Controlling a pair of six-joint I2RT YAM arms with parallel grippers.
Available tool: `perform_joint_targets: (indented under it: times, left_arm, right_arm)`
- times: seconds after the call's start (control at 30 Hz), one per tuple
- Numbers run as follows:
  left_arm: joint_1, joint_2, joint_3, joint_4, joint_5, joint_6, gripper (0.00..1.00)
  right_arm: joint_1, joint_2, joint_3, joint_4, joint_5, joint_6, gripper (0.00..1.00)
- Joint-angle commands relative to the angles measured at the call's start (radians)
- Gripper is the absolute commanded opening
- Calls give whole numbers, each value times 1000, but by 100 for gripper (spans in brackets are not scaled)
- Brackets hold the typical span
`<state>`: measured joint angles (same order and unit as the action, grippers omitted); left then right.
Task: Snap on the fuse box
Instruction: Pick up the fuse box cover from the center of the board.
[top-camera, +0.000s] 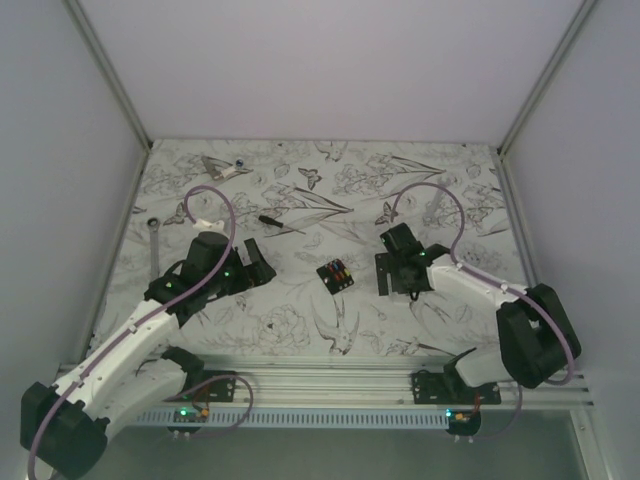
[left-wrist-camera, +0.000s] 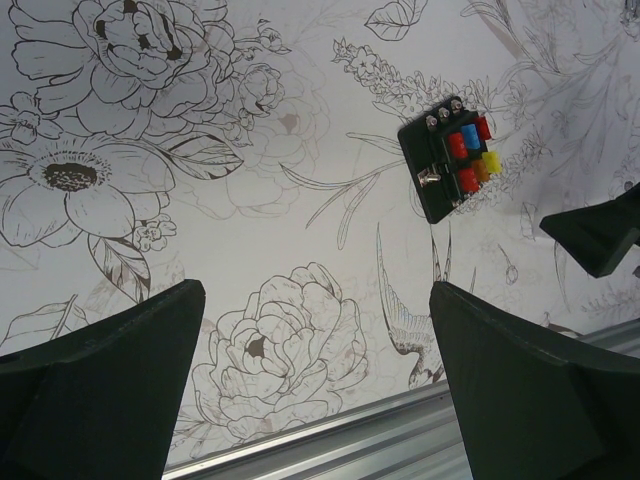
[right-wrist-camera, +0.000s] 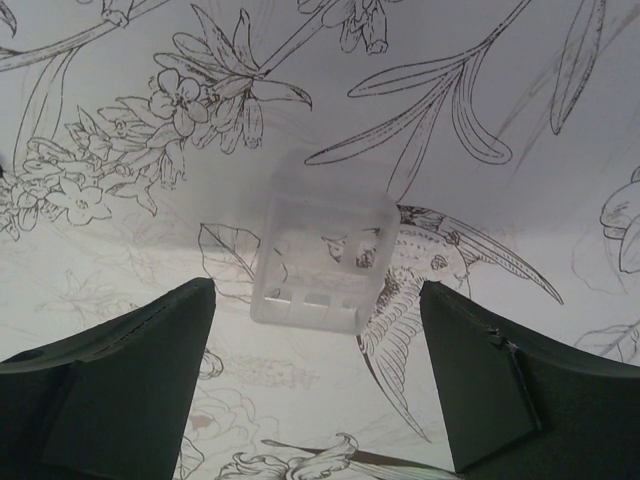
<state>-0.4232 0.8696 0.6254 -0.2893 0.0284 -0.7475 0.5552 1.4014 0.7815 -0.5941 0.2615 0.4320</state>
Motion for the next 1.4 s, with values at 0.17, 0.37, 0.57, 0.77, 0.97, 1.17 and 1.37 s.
perform_joint_targets:
  times: [0.17, 0.37, 0.57, 0.77, 0.97, 1.17, 1.37]
  left_arm:
    - [9, 8, -5, -22, 3, -7, 100]
    - [9, 14, -2, -21, 2, -6, 100]
    - [9, 25, 1, -22, -11, -3, 100]
    - [28, 54, -13, -21, -32, -17, 100]
    - [103, 71, -44, -17, 26, -38, 100]
    - [124, 41, -59, -17, 41, -32, 100]
    - [126, 39, -59, -17, 50, -30, 100]
  right_arm:
    - [-36, 34, -29, 102, -30, 19, 76]
    - [-34, 44, -15, 105, -35, 3, 55]
    - [71, 28, 78, 92, -9, -53, 49]
    - [203, 85, 234, 72, -29, -141, 48]
    - [273, 223, 372, 42, -80, -199, 48]
    - [298, 316, 434, 33, -95, -229, 48]
    - [299, 372, 469, 3, -96, -250, 49]
